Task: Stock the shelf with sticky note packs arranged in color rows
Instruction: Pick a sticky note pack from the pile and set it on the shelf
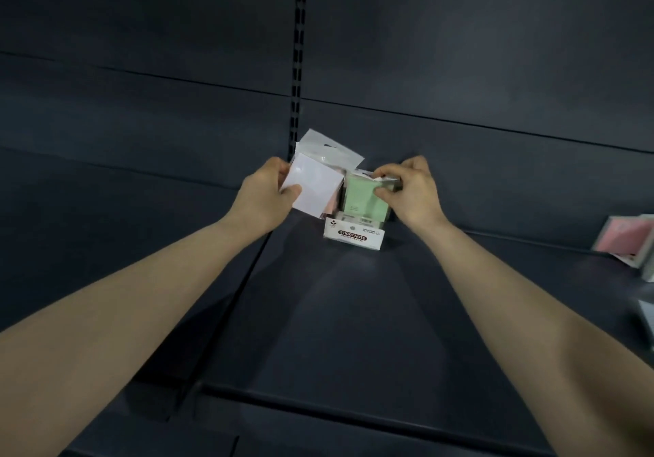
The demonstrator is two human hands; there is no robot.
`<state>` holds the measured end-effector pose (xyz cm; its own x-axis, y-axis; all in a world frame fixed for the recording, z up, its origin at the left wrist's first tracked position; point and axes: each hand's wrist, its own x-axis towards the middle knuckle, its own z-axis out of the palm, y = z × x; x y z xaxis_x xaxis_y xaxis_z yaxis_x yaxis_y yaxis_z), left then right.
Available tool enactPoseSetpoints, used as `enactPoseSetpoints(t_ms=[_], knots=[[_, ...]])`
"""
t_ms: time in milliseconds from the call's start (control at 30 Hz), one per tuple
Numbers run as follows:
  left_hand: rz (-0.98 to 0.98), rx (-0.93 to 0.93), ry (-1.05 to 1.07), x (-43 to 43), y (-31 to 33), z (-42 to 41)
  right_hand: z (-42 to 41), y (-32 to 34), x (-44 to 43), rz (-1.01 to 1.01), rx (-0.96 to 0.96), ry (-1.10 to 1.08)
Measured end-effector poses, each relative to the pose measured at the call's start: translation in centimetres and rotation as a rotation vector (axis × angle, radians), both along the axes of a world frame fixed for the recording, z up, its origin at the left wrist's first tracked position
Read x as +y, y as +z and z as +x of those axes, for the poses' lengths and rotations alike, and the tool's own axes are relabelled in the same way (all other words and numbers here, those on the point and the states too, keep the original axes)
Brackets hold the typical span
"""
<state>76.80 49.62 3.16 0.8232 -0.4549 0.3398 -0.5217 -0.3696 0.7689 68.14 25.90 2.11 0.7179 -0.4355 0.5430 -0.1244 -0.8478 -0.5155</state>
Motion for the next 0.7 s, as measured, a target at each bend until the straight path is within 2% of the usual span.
enactPoseSetpoints(t_ms=[200,333,400,467,567,633,700], knots=[[0.012,-0.044,0.016,0.2,-0.1,0.6,-0.6,0.0,0.5,-0.125,0.001,-0.054],[-0.003,-0.058,0.017,0.3,-0.4,0.8,-2.3,0.6,1.4,-0.112,-0.090,0.026],[-0.014,-0.059,0.011,0.4,-0.4,0.8,-3.5,1.0,2.1,-0.056,0.019,0.120],[-0.026,-0.063,0.009,0.4,-0.3,0.7,-4.7,1.3,3.0,-0.035,0.222,0.230],[-0.034,-0.076,0.012,0.4,-0.1,0.5,-5.3,0.9,3.5,-0.201,0.512,0.251],[-0.033,-0.075,0.011,0.3,0.0,0.4,-5.1,0.9,3.5,-0.252,0.542,0.231],[-0.032,-0.074,0.009,0.4,0.0,0.4,-4.9,1.6,3.5,-0.215,0.473,0.179]])
